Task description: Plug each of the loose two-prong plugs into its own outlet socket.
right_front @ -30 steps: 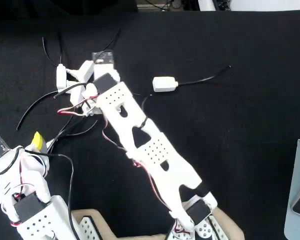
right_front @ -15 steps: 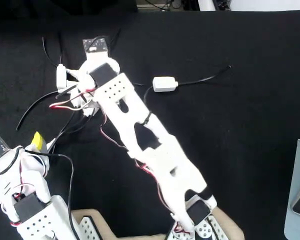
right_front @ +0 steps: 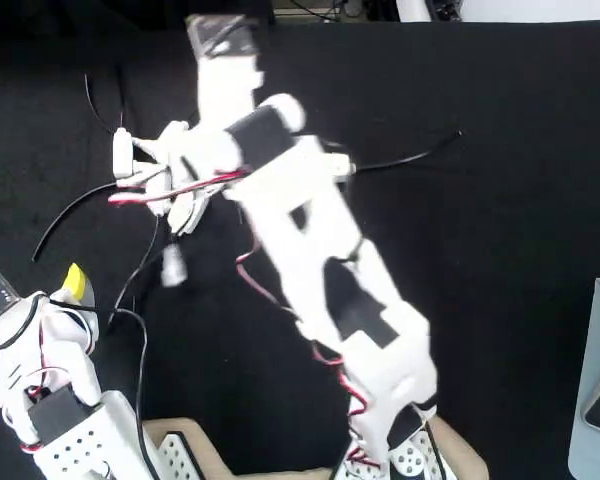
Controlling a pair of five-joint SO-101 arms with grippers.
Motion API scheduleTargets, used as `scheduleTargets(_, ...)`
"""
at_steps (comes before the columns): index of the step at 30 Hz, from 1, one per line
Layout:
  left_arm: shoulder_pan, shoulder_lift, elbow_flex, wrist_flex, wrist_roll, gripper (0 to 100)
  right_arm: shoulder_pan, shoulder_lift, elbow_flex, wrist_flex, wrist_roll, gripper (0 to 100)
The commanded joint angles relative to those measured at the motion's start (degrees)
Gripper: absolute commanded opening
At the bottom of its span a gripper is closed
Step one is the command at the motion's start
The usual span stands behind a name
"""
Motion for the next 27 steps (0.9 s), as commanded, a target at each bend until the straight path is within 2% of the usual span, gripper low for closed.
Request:
scheduleTargets(1, -0.04, -0.53, -2.86, -0.18, 0.35, 28, 2.99, -7.16, -0.22, 2.11, 2.02, 1.1)
scheduleTargets(10, -0.04, -0.53, -2.86, -0.18, 0.35, 28, 3.78, -17.98, 3.82, 2.11, 4.75, 1.1)
scheduleTargets(16, -0.04, -0.53, -2.86, -0.18, 0.35, 28, 6.77, -26.15, 19.03, 2.11, 10.20, 1.1)
scheduleTargets(22, -0.04, -0.53, -2.86, -0.18, 0.35, 28, 13.89, -34.15, 32.66, 2.11, 18.02, 1.1)
scheduleTargets(27, -0.04, -0.53, -2.86, -0.18, 0.35, 28, 16.53, -35.74, 42.68, 1.32, 23.82, 1.1)
